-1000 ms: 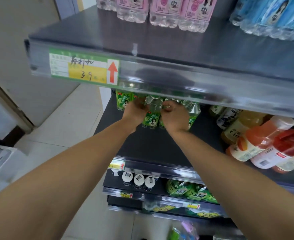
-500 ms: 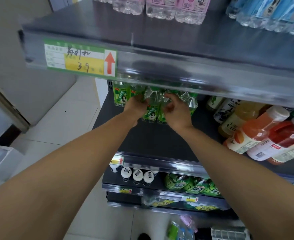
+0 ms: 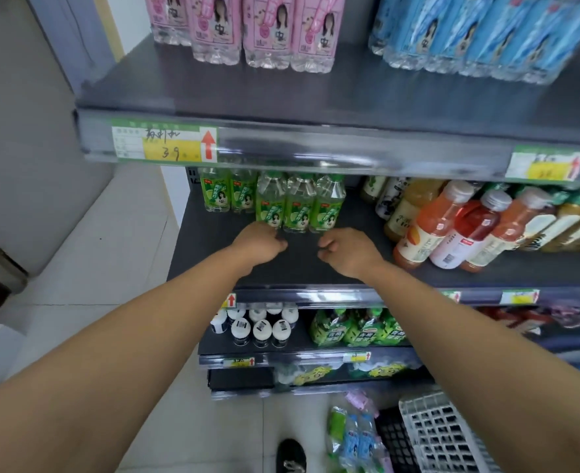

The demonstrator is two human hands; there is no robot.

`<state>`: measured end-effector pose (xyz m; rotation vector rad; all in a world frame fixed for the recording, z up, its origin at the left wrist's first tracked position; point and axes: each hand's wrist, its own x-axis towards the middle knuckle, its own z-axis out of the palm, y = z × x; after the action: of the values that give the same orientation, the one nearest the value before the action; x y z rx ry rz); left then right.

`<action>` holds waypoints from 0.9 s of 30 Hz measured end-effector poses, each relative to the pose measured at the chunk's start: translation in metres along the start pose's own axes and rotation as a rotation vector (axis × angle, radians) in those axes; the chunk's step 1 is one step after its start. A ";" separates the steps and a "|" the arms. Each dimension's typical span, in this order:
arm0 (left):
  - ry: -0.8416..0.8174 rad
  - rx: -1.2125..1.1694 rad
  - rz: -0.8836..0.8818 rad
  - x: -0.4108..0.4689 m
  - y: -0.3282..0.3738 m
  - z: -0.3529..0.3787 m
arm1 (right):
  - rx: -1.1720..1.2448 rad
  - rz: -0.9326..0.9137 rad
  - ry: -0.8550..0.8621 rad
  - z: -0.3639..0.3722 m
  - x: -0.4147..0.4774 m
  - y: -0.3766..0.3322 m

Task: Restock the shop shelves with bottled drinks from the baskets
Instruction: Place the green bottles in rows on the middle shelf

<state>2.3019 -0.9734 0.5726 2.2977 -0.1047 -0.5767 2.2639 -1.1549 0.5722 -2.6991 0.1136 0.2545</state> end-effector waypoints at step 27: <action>-0.592 0.482 0.673 -0.208 0.172 0.359 | -0.023 0.677 0.053 -0.029 -0.404 0.279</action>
<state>1.9761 -1.2814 0.5489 2.2413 -1.3650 -0.9059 1.8394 -1.4034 0.5640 -2.5960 1.0465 0.3776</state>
